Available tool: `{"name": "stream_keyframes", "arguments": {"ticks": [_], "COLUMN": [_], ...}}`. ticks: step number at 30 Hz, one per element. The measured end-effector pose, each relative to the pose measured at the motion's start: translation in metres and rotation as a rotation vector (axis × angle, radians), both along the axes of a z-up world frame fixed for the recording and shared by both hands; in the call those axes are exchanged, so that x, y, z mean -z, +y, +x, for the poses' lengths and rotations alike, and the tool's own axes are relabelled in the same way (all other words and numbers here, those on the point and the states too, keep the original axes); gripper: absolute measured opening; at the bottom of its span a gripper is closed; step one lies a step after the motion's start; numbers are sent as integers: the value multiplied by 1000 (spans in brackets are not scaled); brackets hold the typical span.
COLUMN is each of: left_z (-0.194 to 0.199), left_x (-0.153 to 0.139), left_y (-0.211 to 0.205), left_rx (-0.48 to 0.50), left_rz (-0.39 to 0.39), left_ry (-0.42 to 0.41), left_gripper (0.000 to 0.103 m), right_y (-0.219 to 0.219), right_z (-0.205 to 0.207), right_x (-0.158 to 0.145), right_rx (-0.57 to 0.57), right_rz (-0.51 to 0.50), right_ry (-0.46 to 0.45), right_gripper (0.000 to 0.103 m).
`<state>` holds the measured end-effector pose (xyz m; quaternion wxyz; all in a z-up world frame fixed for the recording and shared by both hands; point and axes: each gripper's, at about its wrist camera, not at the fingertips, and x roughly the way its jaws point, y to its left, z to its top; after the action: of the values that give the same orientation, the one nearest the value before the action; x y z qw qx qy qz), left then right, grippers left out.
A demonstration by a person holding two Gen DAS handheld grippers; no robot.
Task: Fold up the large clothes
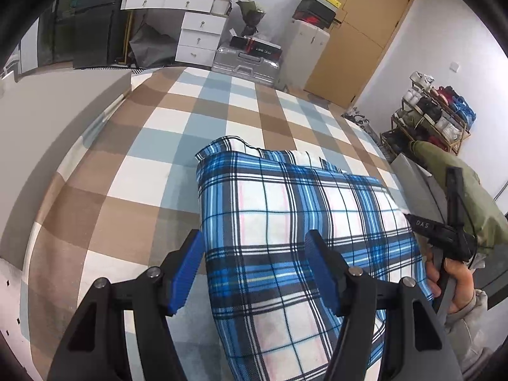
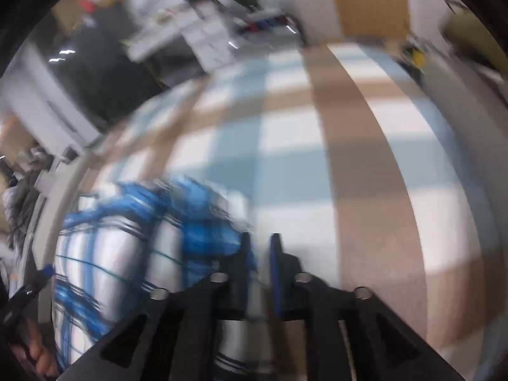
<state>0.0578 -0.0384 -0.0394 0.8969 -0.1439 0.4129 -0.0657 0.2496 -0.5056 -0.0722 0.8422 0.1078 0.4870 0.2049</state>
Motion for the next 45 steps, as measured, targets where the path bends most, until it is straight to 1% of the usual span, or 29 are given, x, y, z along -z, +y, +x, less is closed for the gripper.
{"name": "stream_keyframes", "arguments": {"ticks": [2, 3, 4, 5, 7, 10, 12, 13, 14, 16, 18, 20, 22, 24, 26, 28, 29, 31, 33, 35, 37, 38, 39, 40, 41, 42, 43, 44, 45], "left_z": [-1, -1, -1, 0, 2, 1, -1, -2, -3, -5, -7, -9, -9, -8, -7, -9, -11, -16, -20, -25, -32, -35, -37, -38, -38, -39, -40, -40, -41], "left_x": [-1, -1, -1, -1, 0, 2, 2, 2, 2, 0, -4, -7, -8, -6, -2, -1, -1, 1, 4, 8, 9, 9, 8, 7, 6, 5, 3, 2, 2], "left_y": [-1, -1, -2, -3, -7, -12, -12, -11, -11, -9, -8, -7, -7, -8, -10, -13, -14, -17, -19, -23, -27, -28, -29, -28, -28, -27, -28, -28, -29], "left_rx": [2, 0, 0, 1, 8, 16, 16, 14, 11, 5, 1, 1, 2, 3, 7, 16, 23, 47, 67, 90, 91, 92, 93, 92, 91, 89, 84, 77, 72], "left_rz": [2, 2, -1, -5, -7, 0, -1, -3, -5, -9, -6, -5, -3, -3, -3, 7, 12, 11, 7, 0, 22, 27, 25, 16, 9, 6, 13, 26, 33], "left_ry": [-3, -4, -4, -4, -2, 1, 3, 2, 2, -2, -13, -23, -25, -22, -13, -5, -3, 0, 9, 22, 16, 13, 10, 6, 4, 2, -1, -5, -7], "left_gripper": [61, 61, 61, 61, 61, 61, 61, 61, 61, 61, 61, 61, 61, 61, 61, 61, 61, 61, 61, 61, 61, 61, 61, 61, 61, 61, 61, 61, 61], "right_y": [-13, -17, -20, -21, -16, -3, 15, 23, 32, 45, 49, 45, 42, 43, 47, 45, 41, 31, 20, 10, 1, -1, -2, -2, -2, -4, -6, -7, -7], "right_z": [-8, -12, -17, -22, -25, -26, -19, -15, -11, -7, -17, -38, -42, -27, -8, -7, -9, -22, -41, -62, -84, -88, -91, -93, -93, -95, -99, -105, -105], "right_x": [-7, -12, -20, -30, -38, -48, -42, -35, -27, -21, -40, -75, -86, -69, -34, -23, -24, -30, -31, -23, -18, -17, -17, -20, -28, -36, -49, -66, -72], "right_rx": [-1, 9, 14, -6, -52, -77, -123, -144, -165, -177, -208, -299, -281, -231, -180, -165, -158, -185, -210, -225, -213, -203, -192, -179, -169, -179, -205, -217, -206], "right_rz": [132, 155, 179, 224, 288, 327, 346, 350, 337, 291, 292, 368, 331, 233, 164, 184, 204, 237, 269, 298, 318, 323, 311, 285, 282, 315, 375, 401, 375], "right_ry": [4, -12, -35, -55, -39, -44, -5, 30, 50, 70, -19, -190, -243, -187, -63, -10, -13, -23, -26, 3, 5, 1, -15, -44, -77, -107, -164, -243, -269], "right_gripper": [26, 40, 45, 45, 45, 48, 48, 47, 44, 8, 6, 5, 5, 5, 6, 17, 19, 33, 33, 33, 33, 33, 23, 1, 2, 2, 1, 1, 1]}}
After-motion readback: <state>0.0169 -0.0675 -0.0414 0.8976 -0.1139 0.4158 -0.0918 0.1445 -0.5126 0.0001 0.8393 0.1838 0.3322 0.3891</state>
